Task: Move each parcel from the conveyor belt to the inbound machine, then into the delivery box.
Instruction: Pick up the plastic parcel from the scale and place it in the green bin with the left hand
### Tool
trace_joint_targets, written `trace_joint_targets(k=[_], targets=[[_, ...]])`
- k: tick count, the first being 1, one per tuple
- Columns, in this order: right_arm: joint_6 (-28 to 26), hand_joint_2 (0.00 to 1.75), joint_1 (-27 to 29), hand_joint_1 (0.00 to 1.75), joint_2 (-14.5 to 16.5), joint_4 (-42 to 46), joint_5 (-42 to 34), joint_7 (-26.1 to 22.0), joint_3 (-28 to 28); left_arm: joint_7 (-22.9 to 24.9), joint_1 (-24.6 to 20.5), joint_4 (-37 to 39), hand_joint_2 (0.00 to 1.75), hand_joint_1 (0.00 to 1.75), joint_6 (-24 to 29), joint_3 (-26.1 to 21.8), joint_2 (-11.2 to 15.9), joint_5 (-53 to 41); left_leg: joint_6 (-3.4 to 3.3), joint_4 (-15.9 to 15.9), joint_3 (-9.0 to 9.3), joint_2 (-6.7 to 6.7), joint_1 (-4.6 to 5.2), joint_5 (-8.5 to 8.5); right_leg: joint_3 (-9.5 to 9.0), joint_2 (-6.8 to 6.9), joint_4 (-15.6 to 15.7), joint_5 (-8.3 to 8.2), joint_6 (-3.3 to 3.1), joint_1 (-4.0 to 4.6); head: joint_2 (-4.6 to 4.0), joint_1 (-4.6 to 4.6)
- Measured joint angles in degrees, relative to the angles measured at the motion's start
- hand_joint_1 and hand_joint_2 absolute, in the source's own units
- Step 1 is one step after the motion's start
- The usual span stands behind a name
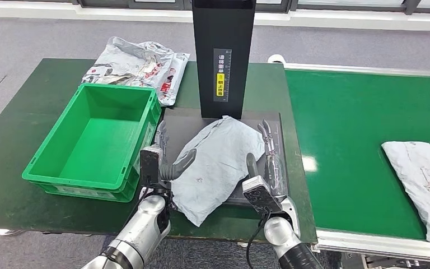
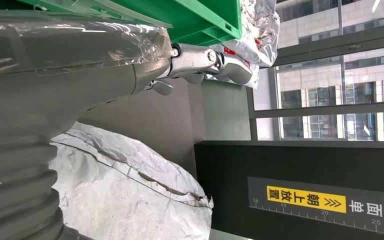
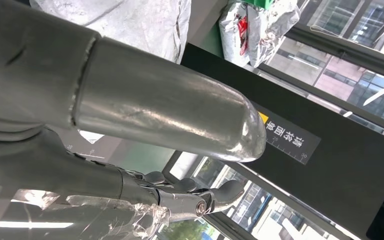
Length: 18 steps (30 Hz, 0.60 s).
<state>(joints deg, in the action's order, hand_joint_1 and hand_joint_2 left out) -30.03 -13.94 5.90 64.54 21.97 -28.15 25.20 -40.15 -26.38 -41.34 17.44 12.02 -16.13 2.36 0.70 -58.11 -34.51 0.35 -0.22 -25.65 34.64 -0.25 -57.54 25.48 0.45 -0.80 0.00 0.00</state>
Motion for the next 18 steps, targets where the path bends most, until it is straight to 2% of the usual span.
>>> trace_joint_targets(k=[18], targets=[[0.0,0.00,0.0,0.00,0.0,0.1,0.0,0.0,0.0,0.0,0.0,0.3,1.75,0.00,0.0,0.0,0.0,0.0,0.00,0.0,0.00,0.00,0.00,0.00,0.00,0.00,0.0,0.00,0.00,0.00,0.00,0.00]])
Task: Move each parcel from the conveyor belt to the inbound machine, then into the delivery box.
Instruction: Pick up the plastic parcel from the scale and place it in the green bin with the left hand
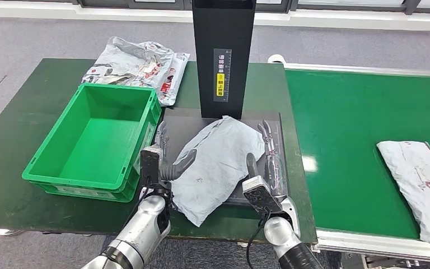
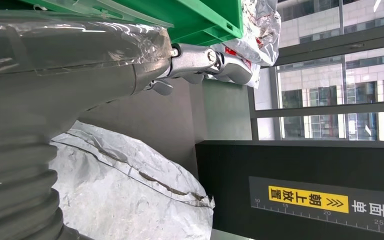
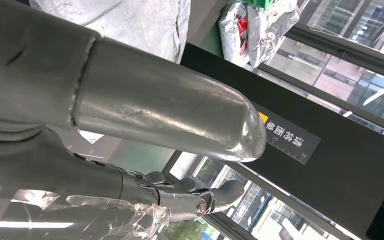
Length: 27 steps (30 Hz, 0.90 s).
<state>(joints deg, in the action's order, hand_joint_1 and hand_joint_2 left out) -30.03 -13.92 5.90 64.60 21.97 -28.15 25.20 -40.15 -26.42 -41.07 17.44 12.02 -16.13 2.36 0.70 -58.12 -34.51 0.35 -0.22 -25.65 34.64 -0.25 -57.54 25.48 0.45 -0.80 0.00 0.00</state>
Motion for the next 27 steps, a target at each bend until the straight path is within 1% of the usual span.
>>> trace_joint_targets(k=[27], targets=[[0.0,0.00,0.0,0.00,0.0,0.1,0.0,0.0,0.0,0.0,0.0,0.0,1.75,0.00,0.0,0.0,0.0,0.0,0.00,0.0,0.00,0.00,0.00,0.00,0.00,0.00,0.0,0.00,0.00,0.00,0.00,0.00]])
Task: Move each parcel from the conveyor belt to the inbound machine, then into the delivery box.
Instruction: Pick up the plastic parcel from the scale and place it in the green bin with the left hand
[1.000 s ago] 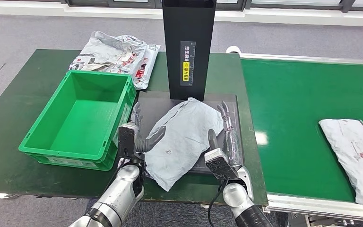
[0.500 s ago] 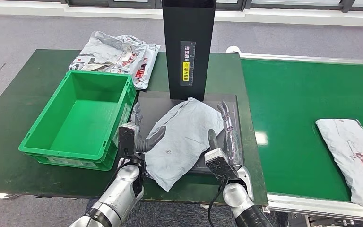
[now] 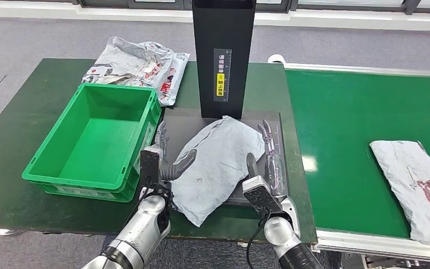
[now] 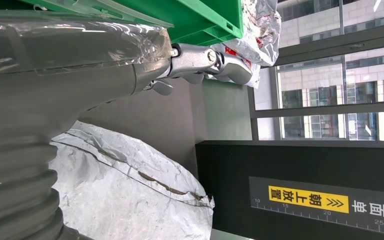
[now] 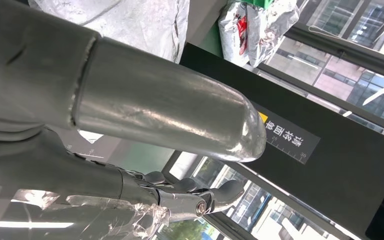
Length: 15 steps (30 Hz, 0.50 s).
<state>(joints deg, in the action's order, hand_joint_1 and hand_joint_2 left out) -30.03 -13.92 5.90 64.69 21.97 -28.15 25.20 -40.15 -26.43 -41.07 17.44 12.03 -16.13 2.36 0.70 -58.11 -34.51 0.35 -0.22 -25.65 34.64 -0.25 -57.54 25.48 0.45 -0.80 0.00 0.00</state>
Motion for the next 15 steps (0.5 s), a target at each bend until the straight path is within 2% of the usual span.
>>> trace_joint_targets(k=[15], targets=[[0.0,0.00,0.0,0.00,0.0,0.0,0.0,0.0,0.0,0.0,-0.2,0.2,1.75,0.00,0.0,0.0,0.0,0.0,0.00,0.0,0.00,0.00,0.00,0.00,0.00,0.00,0.0,0.00,0.00,0.00,0.00,0.00]])
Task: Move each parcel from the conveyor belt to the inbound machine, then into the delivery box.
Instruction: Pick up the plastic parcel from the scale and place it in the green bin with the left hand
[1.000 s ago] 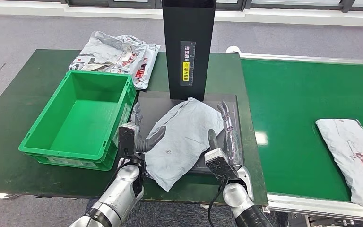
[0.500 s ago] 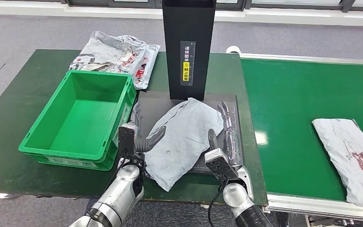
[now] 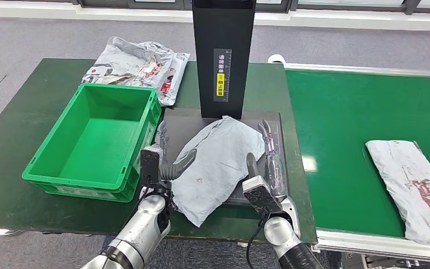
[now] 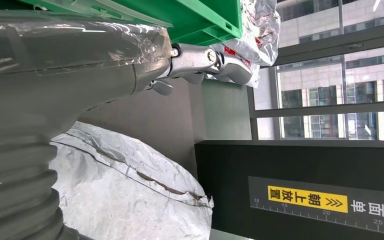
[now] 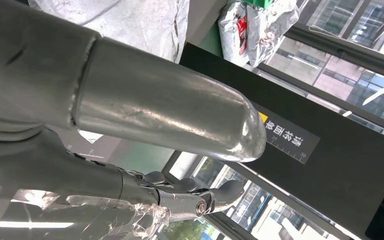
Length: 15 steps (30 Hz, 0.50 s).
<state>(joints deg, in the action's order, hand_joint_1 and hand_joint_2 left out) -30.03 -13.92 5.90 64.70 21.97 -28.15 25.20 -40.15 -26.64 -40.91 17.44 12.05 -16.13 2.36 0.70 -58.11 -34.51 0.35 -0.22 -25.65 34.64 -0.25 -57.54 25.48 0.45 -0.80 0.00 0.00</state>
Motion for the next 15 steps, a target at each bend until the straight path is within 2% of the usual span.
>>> trace_joint_targets(k=[15], targets=[[0.0,0.00,0.0,0.00,0.0,0.0,0.0,0.0,0.0,0.0,0.0,0.0,1.75,0.00,0.0,0.0,0.0,0.0,0.00,0.0,0.00,0.00,0.00,0.00,0.00,0.00,0.0,0.00,0.00,0.00,0.00,0.00]])
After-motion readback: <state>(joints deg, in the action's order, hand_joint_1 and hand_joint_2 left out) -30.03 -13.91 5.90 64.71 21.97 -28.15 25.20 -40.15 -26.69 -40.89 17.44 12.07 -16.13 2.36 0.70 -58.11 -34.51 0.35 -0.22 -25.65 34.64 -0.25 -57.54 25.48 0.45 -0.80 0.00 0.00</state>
